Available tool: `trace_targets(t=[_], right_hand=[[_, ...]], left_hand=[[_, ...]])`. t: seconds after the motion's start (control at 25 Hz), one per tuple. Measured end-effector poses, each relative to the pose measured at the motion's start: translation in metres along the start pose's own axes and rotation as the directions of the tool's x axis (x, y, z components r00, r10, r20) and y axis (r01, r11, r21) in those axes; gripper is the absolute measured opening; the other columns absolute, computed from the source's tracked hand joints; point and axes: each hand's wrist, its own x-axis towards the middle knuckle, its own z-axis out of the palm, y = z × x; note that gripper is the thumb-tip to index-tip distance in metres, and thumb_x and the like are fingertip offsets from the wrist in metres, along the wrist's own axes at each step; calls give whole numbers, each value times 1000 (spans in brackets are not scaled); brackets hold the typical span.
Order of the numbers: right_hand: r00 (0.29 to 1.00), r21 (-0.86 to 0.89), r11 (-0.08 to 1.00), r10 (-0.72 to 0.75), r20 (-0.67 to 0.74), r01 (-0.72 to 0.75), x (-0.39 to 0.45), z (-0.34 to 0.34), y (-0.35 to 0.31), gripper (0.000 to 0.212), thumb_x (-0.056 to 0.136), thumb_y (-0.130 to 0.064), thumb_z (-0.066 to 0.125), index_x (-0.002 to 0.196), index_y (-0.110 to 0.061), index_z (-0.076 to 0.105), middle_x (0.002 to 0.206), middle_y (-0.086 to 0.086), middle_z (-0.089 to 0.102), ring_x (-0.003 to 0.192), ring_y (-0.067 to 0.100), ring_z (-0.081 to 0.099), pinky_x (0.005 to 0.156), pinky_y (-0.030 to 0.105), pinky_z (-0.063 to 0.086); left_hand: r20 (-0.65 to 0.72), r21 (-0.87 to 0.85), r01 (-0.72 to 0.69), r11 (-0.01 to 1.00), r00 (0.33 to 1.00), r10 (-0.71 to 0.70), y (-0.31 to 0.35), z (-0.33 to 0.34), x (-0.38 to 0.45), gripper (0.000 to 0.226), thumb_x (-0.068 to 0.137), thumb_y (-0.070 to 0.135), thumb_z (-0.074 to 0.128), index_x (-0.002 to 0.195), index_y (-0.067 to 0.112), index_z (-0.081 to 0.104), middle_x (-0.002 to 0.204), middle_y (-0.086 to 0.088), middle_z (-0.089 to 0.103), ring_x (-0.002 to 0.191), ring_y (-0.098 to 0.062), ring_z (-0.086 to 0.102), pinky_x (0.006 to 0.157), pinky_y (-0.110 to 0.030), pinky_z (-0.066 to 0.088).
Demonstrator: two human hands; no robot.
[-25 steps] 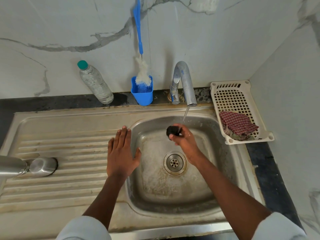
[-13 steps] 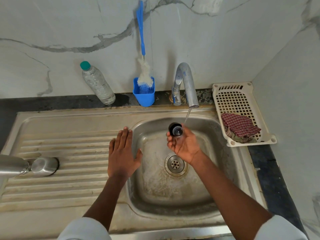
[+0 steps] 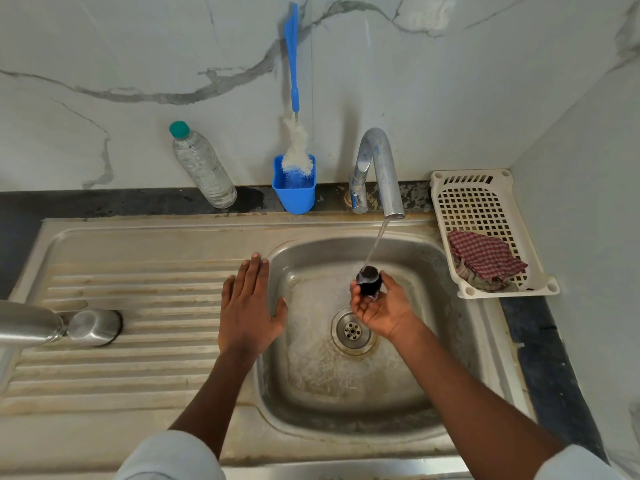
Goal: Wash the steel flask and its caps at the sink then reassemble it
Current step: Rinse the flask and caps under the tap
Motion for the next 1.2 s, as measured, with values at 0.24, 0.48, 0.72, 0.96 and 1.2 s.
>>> trace_targets(t=[0.24, 0.48, 0.72, 0.96, 1.2], right_hand=[[1000, -88, 996, -19, 11, 20, -8, 10, -2, 39, 97, -29, 68, 126, -4, 63, 111, 27, 64, 87, 35, 70, 65, 35, 59], [990, -48, 993, -103, 95, 107, -12, 14, -5, 33, 99, -30, 66, 120, -5, 61, 118, 26, 66, 87, 31, 70, 57, 28, 55], [900, -413, 807, -427, 86, 422, -18, 10, -14, 37, 86, 5, 74, 116, -14, 66, 115, 8, 70, 99, 22, 69, 79, 26, 57], [810, -691, 466, -498, 311, 552, -28, 8, -22, 63, 78, 14, 77, 130, -20, 68, 123, 3, 72, 112, 11, 67, 96, 25, 55], [731, -908, -50, -575, 367, 416, -29, 10, -39, 63, 76, 1, 85, 131, -25, 69, 121, 0, 62, 109, 16, 60, 92, 14, 46]], left_hand=[[-10, -5, -4, 1000, 1000, 4, 0, 0, 0, 87, 100, 57, 47, 169, 17, 12, 177, -3, 5, 163, -22, 5, 132, -48, 12], [-14, -6, -7, 1000, 1000, 7, -1, 0, -1, 87, 100, 56, 48, 168, 17, 13, 177, -3, 6, 163, -23, 6, 131, -48, 13], [-20, -13, -6, 1000, 1000, 6, -1, 0, -1, 86, 100, 55, 49, 168, 17, 15, 177, -4, 8, 163, -23, 8, 131, -48, 14], [-16, -13, -3, 1000, 1000, 3, 0, 0, -1, 86, 100, 56, 50, 168, 17, 14, 177, -3, 8, 163, -22, 8, 131, -48, 13], [-26, -16, -6, 1000, 1000, 6, -1, 1, -1, 86, 100, 54, 51, 168, 17, 15, 177, -3, 9, 163, -23, 8, 131, -47, 12]])
